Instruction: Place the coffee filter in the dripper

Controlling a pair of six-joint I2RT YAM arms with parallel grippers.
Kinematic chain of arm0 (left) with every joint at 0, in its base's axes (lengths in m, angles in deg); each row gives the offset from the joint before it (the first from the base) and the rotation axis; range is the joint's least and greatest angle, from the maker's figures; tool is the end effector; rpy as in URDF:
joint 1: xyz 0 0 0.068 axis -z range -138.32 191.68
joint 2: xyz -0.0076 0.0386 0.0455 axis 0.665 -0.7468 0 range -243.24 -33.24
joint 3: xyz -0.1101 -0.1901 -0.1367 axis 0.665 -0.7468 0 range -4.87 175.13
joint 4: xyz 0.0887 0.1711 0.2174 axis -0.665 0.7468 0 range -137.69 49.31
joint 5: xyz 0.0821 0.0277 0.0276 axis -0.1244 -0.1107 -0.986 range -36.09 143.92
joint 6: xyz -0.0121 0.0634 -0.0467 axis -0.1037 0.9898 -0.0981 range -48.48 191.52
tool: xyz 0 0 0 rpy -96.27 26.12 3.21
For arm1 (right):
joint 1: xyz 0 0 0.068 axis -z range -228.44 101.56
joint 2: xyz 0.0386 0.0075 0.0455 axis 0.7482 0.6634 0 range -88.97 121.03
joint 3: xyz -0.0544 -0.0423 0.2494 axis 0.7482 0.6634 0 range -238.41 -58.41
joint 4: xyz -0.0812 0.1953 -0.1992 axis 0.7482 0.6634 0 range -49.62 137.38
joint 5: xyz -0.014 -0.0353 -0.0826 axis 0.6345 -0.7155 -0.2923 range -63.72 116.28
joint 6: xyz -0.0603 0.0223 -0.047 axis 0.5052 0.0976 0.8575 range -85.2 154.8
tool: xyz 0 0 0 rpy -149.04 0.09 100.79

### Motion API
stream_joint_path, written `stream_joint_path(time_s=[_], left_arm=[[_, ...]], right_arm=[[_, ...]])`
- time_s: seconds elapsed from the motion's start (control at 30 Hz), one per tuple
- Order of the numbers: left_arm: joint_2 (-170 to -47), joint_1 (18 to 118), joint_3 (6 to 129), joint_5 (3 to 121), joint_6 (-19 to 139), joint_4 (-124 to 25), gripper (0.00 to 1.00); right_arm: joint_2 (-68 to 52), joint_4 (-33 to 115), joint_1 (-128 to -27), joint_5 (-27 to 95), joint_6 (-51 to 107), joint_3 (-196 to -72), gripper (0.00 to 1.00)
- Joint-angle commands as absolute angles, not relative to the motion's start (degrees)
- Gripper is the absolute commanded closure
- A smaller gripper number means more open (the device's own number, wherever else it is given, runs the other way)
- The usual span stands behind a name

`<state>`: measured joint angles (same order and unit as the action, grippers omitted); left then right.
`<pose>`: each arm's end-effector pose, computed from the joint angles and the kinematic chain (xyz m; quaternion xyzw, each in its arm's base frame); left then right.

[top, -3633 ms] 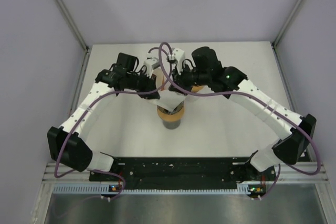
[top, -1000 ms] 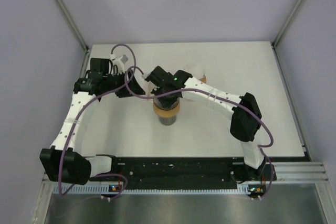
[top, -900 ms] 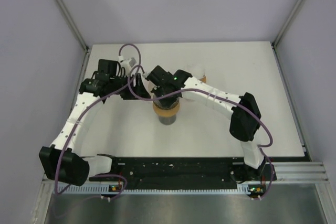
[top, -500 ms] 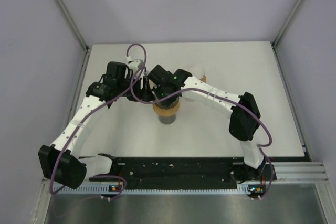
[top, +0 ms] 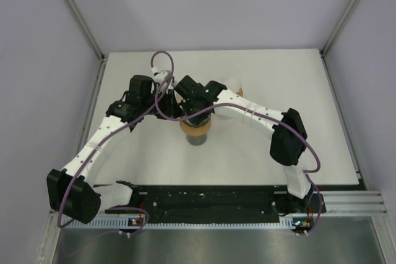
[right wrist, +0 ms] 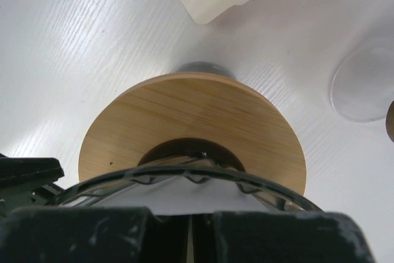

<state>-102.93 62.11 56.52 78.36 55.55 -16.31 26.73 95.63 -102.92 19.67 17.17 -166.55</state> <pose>0.2900 -0.1383 0.2798 0.1244 0.8805 -0.3118 0.3348 0.2821 0.3817 0.2350 -0.2939 0.9249 0.0929 0.2227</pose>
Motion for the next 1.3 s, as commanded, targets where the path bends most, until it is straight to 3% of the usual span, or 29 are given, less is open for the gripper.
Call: stream_joint_path(time_s=[0.0, 0.17, 0.73, 1.2, 1.27], left_arm=[[-102.14, 64.18, 55.87, 80.72, 58.42, -18.42, 0.75], [-101.79, 64.18, 57.27, 80.19, 60.61, -15.44, 1.00], [-103.72, 64.01, 57.62, 79.49, 61.67, -13.67, 1.00], [-105.48, 63.39, 58.06, 80.81, 61.23, -13.67, 1.00], [-105.66, 63.30, 58.50, 81.51, 61.23, -13.67, 0.93]], right_arm=[[29.60, 92.94, -102.58, 20.39, 16.69, -166.86, 1.00], [24.51, 90.49, -102.66, 19.43, 18.27, -165.46, 1.00], [14.65, 86.44, -101.00, 19.77, 23.37, -162.47, 1.00], [13.86, 77.57, -100.38, 30.22, 25.48, -158.87, 1.00], [14.73, 76.60, -100.03, 30.94, 25.22, -158.78, 1.00]])
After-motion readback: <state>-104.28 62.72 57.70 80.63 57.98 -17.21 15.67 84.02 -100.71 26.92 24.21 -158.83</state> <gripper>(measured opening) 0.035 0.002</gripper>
